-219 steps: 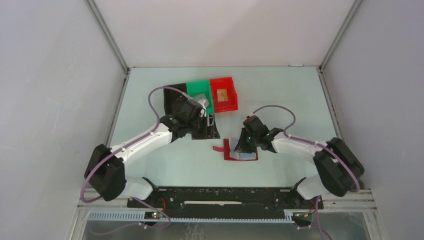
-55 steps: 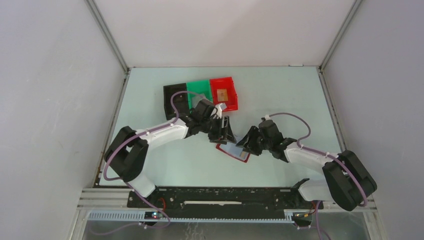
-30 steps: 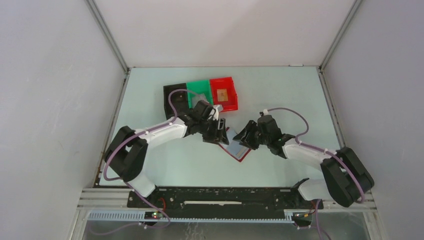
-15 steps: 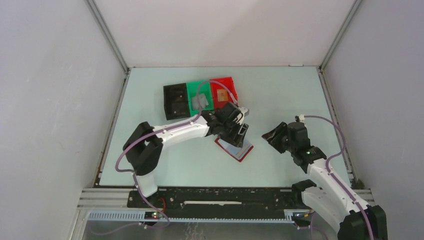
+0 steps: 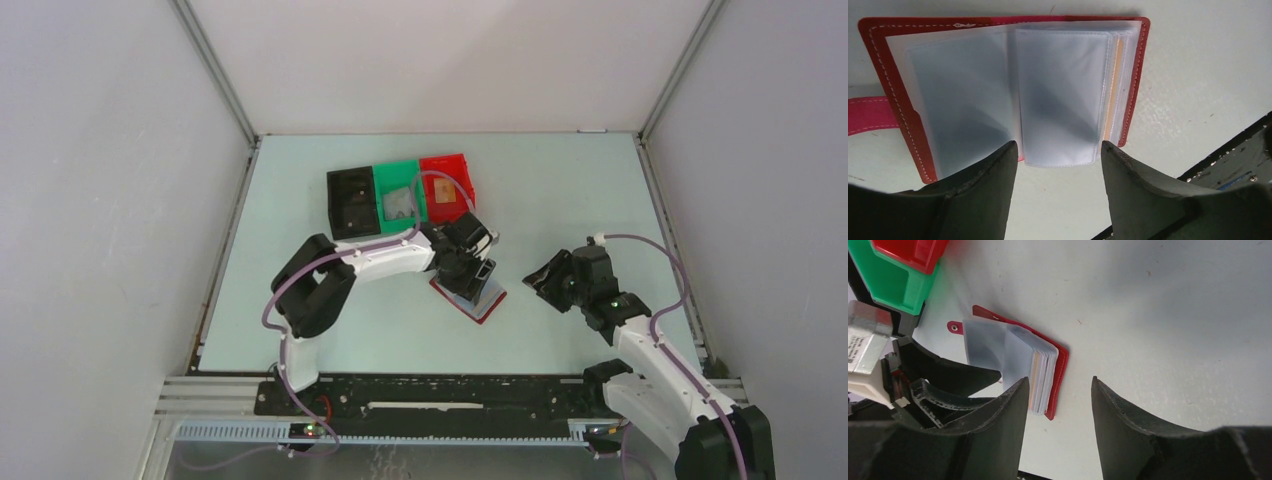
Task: Take the credit cards out of the card holder
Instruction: Remove the credit card from the card holder.
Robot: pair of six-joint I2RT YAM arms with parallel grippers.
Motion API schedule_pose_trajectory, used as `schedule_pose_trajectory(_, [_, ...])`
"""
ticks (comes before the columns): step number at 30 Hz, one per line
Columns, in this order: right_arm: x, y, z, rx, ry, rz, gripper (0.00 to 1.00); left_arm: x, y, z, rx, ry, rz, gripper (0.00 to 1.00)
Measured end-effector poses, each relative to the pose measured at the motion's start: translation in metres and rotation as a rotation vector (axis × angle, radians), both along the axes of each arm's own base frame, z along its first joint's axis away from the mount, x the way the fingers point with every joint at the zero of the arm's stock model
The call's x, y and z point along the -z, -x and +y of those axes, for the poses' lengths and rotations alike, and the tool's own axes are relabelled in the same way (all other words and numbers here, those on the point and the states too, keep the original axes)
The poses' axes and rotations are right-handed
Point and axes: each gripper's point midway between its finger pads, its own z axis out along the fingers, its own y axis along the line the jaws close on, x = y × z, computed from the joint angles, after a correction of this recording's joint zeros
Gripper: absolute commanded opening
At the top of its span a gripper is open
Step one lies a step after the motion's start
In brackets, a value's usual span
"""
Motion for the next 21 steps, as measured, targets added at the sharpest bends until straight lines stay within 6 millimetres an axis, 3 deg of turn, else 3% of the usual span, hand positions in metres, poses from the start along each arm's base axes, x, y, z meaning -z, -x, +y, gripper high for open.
schedule_pose_trajectory(5, [0.0, 0.001, 0.001, -0.004, -0.004, 0.002, 0.58, 0.011, 0.002, 0.001, 0.002, -0.019, 0.02, 0.65])
schedule_pose_trajectory(9, [0.0, 0.001, 0.001, -0.005, -0.004, 0.002, 0.58, 0.012, 0.003, 0.0, 0.004, -0.016, 0.028, 0.56])
schedule_pose_trajectory(21, [0.0, 0.001, 0.002, -0.008, -0.007, 0.002, 0.57, 0.009, -0.003, -0.007, -0.031, 0.011, 0.016, 0.01])
